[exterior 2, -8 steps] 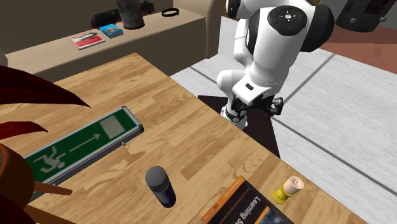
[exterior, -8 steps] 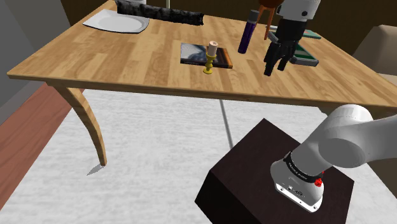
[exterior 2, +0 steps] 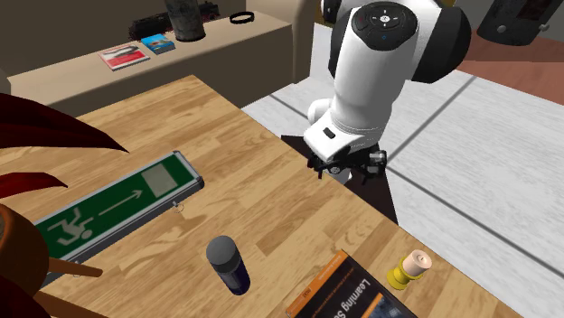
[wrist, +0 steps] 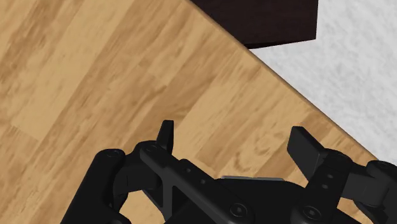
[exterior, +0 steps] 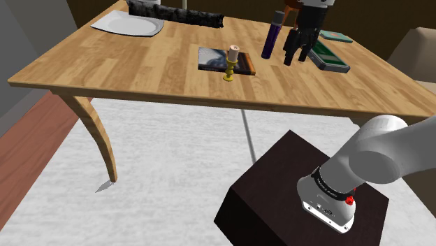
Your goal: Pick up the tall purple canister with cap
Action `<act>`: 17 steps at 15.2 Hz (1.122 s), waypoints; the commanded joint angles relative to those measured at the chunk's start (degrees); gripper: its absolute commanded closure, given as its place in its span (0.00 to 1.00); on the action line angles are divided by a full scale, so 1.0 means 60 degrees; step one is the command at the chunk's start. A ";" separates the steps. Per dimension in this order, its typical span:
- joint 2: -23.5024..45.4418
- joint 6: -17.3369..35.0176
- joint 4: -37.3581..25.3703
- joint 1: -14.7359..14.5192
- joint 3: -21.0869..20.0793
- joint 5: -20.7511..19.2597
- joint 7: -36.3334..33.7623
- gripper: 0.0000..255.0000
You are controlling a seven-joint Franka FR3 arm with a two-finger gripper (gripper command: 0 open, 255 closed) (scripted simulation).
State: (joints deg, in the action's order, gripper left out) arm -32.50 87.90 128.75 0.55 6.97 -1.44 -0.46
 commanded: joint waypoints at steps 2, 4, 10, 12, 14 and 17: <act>0.0884 0.0066 -0.0928 0.0108 0.0330 -0.0176 0.0372 0.00; 0.1487 0.0075 -0.1599 0.0168 0.0533 -0.0237 0.0610 0.00; 0.3370 -0.0096 -0.3876 0.0354 0.1119 -0.0219 0.1353 0.00; 0.4038 -0.0228 -0.4743 0.0438 0.1305 -0.0140 0.1615 0.00; 0.4738 -0.0406 -0.5682 0.0542 0.1487 -0.0022 0.1884 0.00; 0.5873 -0.0779 -0.7267 0.0763 0.1744 0.0237 0.2296 0.00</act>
State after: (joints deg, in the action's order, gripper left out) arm 0.59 84.45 88.66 4.80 17.06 -0.53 12.70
